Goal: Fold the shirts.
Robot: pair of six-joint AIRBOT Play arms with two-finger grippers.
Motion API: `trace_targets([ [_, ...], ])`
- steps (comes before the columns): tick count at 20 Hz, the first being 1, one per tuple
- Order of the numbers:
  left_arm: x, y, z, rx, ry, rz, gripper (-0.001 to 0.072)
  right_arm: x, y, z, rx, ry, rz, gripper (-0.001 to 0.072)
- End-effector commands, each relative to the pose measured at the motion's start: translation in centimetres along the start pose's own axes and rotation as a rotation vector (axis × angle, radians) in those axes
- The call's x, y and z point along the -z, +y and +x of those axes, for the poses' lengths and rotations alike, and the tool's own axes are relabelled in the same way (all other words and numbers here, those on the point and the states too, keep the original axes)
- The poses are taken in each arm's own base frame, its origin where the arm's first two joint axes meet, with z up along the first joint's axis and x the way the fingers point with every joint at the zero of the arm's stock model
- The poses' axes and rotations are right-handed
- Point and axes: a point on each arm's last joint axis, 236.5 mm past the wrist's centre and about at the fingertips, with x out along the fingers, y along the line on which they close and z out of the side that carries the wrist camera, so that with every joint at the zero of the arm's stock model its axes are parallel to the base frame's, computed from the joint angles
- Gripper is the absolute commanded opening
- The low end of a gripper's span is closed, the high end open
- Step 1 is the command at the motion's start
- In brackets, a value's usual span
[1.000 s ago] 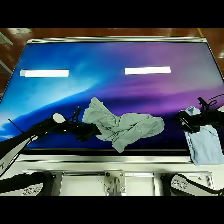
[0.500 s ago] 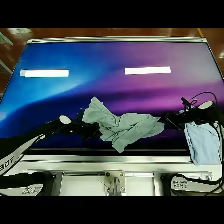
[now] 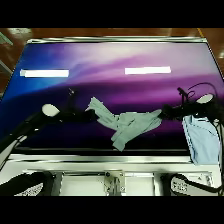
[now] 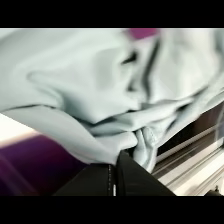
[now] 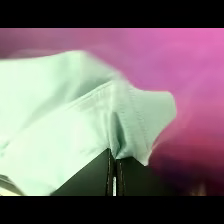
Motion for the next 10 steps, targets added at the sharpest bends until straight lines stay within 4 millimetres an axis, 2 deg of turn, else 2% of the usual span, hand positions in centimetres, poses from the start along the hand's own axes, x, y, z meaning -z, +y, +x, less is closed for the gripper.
trace_targets([
  [1, -7.7, -5.8, -11.2, -0.041, -0.281, 0.267, 0.0036, -4.3, 6.8, -9.0, -0.020, -0.260, -0.234, 0.0059],
  [3, -11.9, -11.7, -20.8, -0.013, -0.527, 0.393, 0.0036, -6.4, 12.6, -17.8, -0.006, -0.525, -0.378, 0.0059],
  [4, -13.1, -15.1, -26.2, 0.012, -0.657, 0.450, 0.0036, -6.7, 15.8, -23.0, 0.010, -0.686, -0.452, 0.0059],
  [5, -13.4, -18.3, -31.2, 0.036, -0.772, 0.505, 0.0036, -6.2, 18.6, -27.6, 0.017, -0.830, -0.509, 0.0059],
  [6, -13.2, -20.9, -35.0, 0.056, -0.854, 0.552, 0.0036, -5.1, 21.4, -32.0, 0.014, -0.973, -0.555, 0.0059],
  [7, -12.4, -23.2, -38.0, 0.075, -0.911, 0.599, 0.0036, -3.5, 23.6, -35.2, -0.002, -1.074, -0.587, 0.0058],
  [8, -11.6, -24.8, -39.8, 0.087, -0.934, 0.634, 0.0037, -1.7, 25.2, -37.3, -0.019, -1.134, -0.607, 0.0059],
  [9, -10.6, -25.9, -40.8, 0.094, -0.932, 0.665, 0.0036, -0.1, 26.2, -38.5, -0.034, -1.165, -0.615, 0.0059],
  [10, -9.8, -26.4, -41.1, 0.093, -0.913, 0.684, 0.0036, 1.3, 26.7, -38.9, -0.044, -1.168, -0.610, 0.0059],
])
